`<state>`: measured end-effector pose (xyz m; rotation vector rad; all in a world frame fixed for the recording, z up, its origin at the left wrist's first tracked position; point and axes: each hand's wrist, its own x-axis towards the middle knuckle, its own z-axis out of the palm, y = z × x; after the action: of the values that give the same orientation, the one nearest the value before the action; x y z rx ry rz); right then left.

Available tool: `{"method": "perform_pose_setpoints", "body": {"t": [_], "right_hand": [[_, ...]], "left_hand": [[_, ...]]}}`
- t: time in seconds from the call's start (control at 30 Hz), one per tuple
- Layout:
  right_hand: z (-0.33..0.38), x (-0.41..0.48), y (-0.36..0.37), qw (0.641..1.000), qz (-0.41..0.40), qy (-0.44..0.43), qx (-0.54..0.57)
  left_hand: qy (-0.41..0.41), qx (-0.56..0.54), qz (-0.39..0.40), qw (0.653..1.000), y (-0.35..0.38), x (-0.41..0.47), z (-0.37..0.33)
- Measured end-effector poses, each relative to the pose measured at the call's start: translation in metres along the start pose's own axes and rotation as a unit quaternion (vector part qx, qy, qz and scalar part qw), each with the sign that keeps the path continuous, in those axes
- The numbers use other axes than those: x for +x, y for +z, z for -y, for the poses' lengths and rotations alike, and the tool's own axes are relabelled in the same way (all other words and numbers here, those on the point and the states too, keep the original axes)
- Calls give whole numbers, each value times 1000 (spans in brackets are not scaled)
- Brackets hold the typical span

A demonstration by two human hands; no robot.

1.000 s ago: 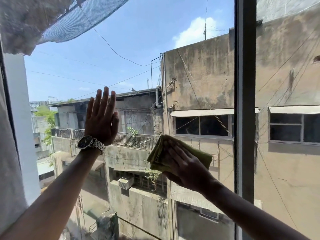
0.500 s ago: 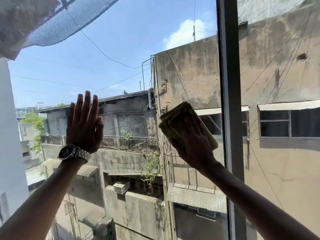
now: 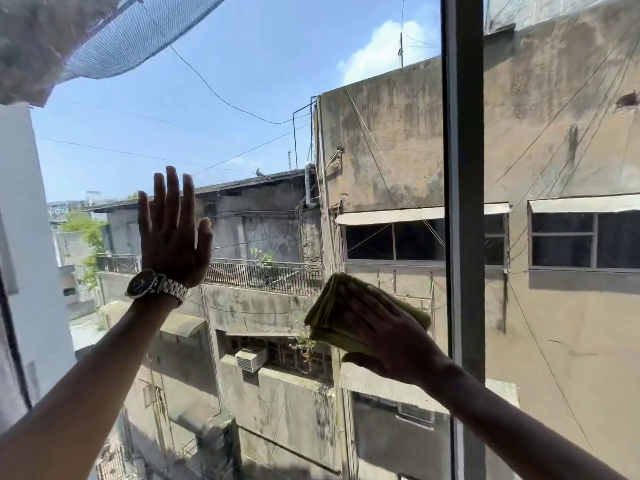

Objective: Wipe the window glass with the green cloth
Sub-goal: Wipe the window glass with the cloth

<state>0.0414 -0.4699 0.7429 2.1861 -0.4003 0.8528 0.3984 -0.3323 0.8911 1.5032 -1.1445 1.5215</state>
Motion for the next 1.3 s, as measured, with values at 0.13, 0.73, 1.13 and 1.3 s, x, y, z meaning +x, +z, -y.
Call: {"method": "perform_pose_setpoints", "body": {"t": [0.13,0.73,1.13,1.3], "right_hand": [[-35,-4,-19,991,-43,126,29],[43,235,-65,990,-135,-29,24],[-39,174,-57,986,-128,-55,-95],[-50,250,-102,945,-251,207,31]], "left_hand": [[-87,20,9,996,-5,-1,-7],[23,-65,-33,997,-18,-14,36],[41,-58,-26,997,-24,-13,32],[48,-56,-33,997,-20,-13,36]]}}
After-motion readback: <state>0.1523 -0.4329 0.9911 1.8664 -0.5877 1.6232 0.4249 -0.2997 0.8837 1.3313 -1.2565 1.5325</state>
